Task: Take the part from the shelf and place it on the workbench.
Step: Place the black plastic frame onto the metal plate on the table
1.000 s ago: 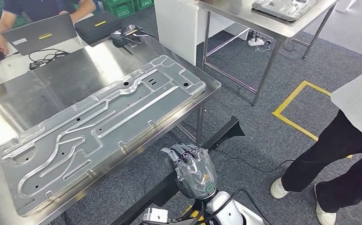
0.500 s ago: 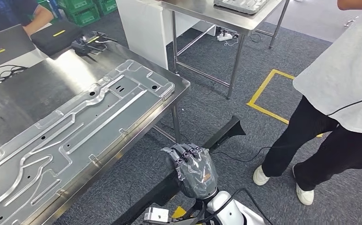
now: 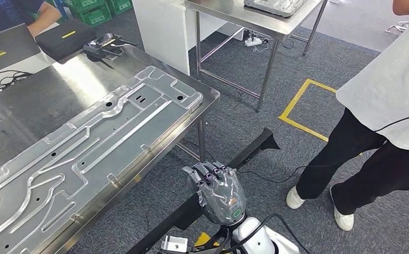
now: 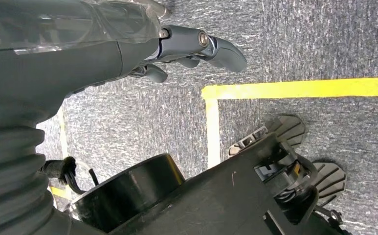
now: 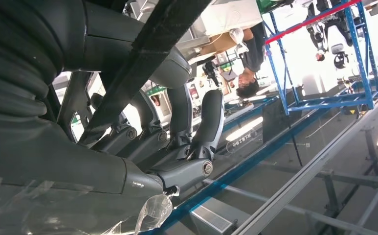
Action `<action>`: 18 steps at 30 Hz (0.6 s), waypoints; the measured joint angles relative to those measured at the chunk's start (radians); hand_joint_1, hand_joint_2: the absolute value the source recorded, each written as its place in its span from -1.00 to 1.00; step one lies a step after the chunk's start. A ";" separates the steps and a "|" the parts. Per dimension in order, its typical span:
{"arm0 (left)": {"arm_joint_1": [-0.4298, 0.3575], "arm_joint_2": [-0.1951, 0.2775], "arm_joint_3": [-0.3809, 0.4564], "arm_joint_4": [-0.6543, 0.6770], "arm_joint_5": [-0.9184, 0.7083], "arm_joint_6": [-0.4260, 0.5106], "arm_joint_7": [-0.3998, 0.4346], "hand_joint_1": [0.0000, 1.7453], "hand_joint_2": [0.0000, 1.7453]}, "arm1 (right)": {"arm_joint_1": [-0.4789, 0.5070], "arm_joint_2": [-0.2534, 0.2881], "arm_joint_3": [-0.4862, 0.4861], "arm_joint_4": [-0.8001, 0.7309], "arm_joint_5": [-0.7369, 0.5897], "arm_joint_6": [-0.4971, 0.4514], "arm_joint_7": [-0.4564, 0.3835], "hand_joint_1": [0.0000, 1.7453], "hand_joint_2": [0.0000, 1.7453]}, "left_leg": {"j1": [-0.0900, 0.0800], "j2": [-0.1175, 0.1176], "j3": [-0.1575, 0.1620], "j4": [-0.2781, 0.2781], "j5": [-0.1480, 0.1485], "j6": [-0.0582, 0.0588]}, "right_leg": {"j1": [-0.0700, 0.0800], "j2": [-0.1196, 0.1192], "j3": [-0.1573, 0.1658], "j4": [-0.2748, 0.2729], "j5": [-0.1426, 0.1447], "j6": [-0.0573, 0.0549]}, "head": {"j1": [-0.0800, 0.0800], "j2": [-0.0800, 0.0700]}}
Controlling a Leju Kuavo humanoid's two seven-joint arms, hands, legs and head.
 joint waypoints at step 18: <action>0.006 0.006 0.000 0.000 -0.007 -0.004 0.000 -1.00 1.00 | 0.006 0.000 -0.004 0.000 -0.002 -0.003 0.002 1.00 1.00 | 0.034 0.009 -0.001 0.033 -0.032 -0.041 | -0.014 -0.091 -0.008 0.027 -0.010 -0.003 | -0.001 0.000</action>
